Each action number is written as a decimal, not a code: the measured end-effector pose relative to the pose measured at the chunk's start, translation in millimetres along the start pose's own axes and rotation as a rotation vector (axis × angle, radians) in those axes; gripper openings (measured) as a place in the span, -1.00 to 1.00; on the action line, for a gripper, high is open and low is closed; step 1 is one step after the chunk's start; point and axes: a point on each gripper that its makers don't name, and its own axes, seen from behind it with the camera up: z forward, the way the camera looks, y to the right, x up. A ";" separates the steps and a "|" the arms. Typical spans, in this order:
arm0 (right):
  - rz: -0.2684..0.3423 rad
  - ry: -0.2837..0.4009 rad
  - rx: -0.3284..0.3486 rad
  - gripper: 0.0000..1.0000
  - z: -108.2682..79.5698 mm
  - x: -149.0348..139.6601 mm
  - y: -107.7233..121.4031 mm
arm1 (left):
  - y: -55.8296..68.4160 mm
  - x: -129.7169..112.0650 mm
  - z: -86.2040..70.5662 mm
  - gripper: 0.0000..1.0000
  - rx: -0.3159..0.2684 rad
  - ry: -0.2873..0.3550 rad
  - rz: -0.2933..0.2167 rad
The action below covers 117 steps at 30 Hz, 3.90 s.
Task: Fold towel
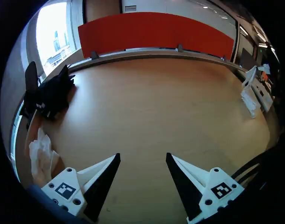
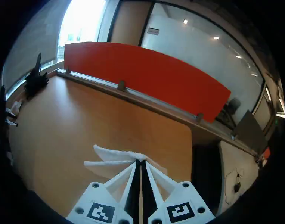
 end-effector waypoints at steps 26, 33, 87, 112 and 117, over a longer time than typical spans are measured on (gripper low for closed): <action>0.096 -0.157 -0.070 -0.92 -23.2 -106.7 14.3 | -4.1 -4.3 -4.9 0.81 0.001 0.002 0.011; 0.123 -0.202 -0.085 -0.92 -22.5 -129.3 19.5 | -5.8 -5.6 -6.3 0.81 0.004 0.002 0.011; 0.184 -0.411 -0.172 0.46 -24.1 -228.7 18.5 | -4.2 -5.2 -2.2 0.81 0.007 -0.004 0.025; 0.179 -0.431 -0.226 0.73 -38.7 -235.9 29.2 | -5.5 -4.4 -2.5 0.81 0.001 0.001 0.025; 0.176 -0.420 -0.220 0.73 -37.7 -230.6 28.0 | -4.8 -3.6 -3.2 0.81 0.000 0.004 0.023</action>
